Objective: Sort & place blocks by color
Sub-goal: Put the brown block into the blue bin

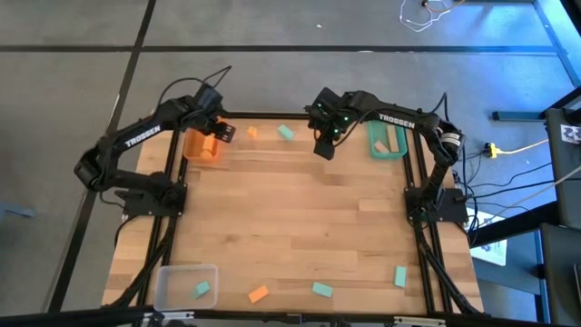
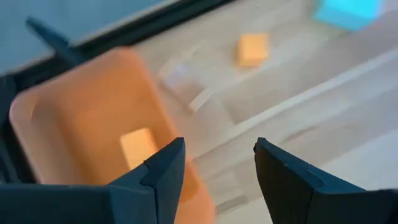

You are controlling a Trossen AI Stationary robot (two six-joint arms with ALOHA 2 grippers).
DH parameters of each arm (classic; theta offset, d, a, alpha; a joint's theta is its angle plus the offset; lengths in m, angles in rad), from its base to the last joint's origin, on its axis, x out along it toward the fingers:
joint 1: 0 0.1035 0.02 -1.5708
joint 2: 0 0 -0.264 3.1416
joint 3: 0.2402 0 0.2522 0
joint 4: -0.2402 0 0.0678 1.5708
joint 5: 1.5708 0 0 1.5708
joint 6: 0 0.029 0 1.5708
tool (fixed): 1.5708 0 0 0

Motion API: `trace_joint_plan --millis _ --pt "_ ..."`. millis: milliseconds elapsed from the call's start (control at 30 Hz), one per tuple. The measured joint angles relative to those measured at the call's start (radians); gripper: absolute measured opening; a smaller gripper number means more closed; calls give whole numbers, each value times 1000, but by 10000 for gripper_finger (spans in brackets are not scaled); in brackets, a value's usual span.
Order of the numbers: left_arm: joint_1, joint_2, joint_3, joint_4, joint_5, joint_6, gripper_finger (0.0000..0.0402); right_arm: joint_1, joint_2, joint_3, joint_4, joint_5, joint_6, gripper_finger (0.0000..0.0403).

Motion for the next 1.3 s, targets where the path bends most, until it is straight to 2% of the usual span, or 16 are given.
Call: trace_joint_plan --millis 167,333,433,833,1033,1300 --pt "-86 -32 30 1 38 -2 182 10 0 0 23 79 141 233" --pt "-160 -43 30 0 43 -6 183 1 2 0 31 287 410 233" --pt "-194 -42 30 0 43 -6 183 -36 13 0 21 369 485 233" --pt "-266 -42 30 1 39 -9 183 -199 141 0 2 376 541 232" --pt "-292 -42 30 1 39 -14 183 -235 208 0 5 435 490 232" --pt "-312 -42 30 1 39 -17 183 -254 262 0 -6 435 489 232"
